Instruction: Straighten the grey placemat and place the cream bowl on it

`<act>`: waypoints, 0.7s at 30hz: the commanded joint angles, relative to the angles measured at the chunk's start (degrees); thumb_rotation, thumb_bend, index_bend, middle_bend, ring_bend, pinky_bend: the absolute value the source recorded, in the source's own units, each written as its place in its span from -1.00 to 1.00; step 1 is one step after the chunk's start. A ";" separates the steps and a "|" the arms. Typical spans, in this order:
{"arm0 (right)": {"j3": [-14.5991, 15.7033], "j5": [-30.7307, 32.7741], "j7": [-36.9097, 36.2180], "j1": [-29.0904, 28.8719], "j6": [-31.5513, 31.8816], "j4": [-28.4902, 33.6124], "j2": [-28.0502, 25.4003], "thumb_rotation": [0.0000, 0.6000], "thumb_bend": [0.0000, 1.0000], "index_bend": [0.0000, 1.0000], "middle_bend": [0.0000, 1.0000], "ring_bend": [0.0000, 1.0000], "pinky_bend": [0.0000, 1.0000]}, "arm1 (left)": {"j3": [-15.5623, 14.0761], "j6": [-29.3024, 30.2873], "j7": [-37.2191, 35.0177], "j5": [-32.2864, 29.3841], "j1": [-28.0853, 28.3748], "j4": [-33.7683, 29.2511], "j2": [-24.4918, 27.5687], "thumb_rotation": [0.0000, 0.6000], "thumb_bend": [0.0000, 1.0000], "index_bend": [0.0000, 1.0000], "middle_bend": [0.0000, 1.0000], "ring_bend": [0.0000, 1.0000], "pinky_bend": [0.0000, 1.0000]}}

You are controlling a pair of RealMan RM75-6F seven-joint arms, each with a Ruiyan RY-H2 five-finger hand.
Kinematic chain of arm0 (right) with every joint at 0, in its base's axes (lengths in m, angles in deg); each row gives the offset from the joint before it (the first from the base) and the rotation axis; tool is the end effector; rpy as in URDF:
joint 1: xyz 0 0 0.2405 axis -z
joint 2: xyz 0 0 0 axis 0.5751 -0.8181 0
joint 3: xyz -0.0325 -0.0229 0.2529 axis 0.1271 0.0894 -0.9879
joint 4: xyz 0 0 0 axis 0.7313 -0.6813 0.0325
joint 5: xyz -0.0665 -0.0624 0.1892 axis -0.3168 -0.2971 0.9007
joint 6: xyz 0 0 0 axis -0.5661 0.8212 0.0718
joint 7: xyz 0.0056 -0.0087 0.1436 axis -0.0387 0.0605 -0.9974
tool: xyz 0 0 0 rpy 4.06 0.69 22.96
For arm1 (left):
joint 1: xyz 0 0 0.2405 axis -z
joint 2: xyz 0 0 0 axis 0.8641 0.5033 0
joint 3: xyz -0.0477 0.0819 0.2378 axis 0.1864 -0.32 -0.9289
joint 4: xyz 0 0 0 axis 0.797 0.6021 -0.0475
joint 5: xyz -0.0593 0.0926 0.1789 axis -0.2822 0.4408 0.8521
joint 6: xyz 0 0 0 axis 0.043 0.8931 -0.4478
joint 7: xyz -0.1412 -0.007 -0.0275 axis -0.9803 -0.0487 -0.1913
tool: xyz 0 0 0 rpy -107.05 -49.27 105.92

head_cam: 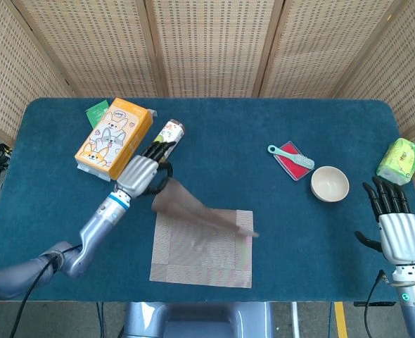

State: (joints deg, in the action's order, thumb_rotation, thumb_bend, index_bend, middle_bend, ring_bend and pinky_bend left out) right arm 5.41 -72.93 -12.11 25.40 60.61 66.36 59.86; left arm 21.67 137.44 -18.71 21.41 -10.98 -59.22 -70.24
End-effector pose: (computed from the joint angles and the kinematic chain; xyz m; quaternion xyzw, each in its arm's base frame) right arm -0.3093 -0.2231 0.1591 0.6025 -0.3182 0.4213 0.5985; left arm -0.1208 0.4011 -0.0042 -0.7063 -0.3895 -0.4722 0.3556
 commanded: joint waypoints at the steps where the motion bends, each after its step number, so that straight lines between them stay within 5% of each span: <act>1: -0.13 0.30 -0.19 -0.08 -0.25 -0.23 0.10 1.00 -1.00 -0.88 -1.00 -1.00 -1.00 | 6.72 -7.80 8.26 -13.70 4.41 4.78 -0.91 1.00 0.31 0.60 -1.00 -1.00 -1.00; 7: -0.29 0.82 -0.45 -0.18 -0.71 -0.83 0.21 1.00 -1.00 -0.87 -1.00 -1.00 -1.00 | 5.58 -8.98 21.52 -25.54 5.47 9.35 -1.92 1.00 0.38 0.62 -1.00 -1.00 -1.00; 13: -0.15 0.57 -0.08 -0.22 -0.71 -0.73 0.31 1.00 -1.00 -0.87 -1.00 -1.00 -1.00 | 4.47 -3.42 32.94 -33.59 5.06 7.97 -1.35 1.00 0.45 0.61 -1.00 -1.00 -1.00; 15: -0.08 0.41 0.12 -0.21 -0.64 -0.55 0.32 1.00 -1.00 -0.87 -1.00 -1.00 -1.00 | 4.20 -3.99 34.27 -35.42 4.55 5.95 0.15 1.00 0.07 0.13 -1.00 -1.00 -1.00; 17: -0.03 0.26 0.34 -0.15 -0.45 -0.34 0.30 1.00 -1.00 -0.87 -1.00 -1.00 -1.00 | 4.92 -5.17 32.65 -35.98 3.73 2.03 2.97 1.00 -0.79 -0.80 -1.00 -1.00 -1.00; 18: 0.01 0.20 0.37 -0.11 -0.40 -0.27 0.27 1.00 -1.00 -0.87 -1.00 -1.00 -1.00 | 5.40 -4.50 30.62 -34.49 3.05 0.69 3.81 1.00 -0.96 -0.97 -1.00 -1.00 -1.00; 21: 0.12 0.06 0.45 -0.08 -0.39 -0.17 0.24 1.00 -1.00 -0.87 -1.00 -1.00 -1.00 | 5.90 -2.49 25.55 -30.08 1.13 -1.60 5.31 1.00 -1.00 -1.00 -1.00 -1.00 -1.00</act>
State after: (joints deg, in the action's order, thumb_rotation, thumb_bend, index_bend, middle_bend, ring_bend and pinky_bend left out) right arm 5.53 -72.87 -11.67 25.31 60.22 66.18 60.11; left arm 26.80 132.81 11.91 -12.32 -7.77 -57.67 -67.50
